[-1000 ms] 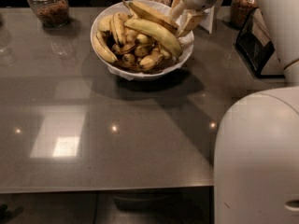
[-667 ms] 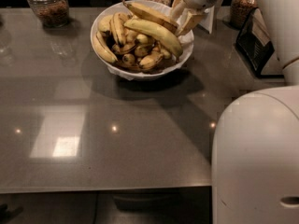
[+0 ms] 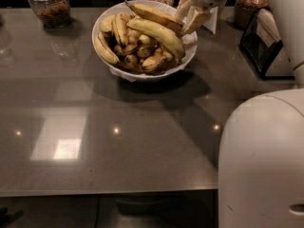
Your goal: Pick banana from white bowl
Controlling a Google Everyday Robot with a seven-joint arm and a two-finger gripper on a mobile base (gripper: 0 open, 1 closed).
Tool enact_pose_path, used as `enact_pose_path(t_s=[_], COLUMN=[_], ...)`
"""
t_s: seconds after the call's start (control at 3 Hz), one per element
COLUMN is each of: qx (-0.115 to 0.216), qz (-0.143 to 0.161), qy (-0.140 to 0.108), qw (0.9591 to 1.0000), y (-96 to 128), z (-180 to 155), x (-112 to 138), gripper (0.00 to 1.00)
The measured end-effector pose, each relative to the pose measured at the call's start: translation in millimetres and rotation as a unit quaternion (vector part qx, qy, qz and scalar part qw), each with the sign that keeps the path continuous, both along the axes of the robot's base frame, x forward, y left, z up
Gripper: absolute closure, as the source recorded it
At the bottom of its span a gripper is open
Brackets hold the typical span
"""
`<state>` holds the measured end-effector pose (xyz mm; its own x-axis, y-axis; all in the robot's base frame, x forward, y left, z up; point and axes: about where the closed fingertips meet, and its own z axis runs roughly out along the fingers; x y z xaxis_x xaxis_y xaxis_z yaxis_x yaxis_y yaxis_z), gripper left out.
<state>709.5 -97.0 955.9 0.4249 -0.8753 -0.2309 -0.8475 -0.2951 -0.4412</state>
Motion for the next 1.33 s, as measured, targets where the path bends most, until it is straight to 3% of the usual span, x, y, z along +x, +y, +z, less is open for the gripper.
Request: enact_pose_path(t_s=[0.67, 1.33], qx=[0.008, 0.026], qz=[-0.033, -0.059], qy=[-0.024, -0.042], qw=[0.9991, 0.997], y=[-22, -44], z=[25, 57], x=[-11, -52], gripper=[1.0, 1.0])
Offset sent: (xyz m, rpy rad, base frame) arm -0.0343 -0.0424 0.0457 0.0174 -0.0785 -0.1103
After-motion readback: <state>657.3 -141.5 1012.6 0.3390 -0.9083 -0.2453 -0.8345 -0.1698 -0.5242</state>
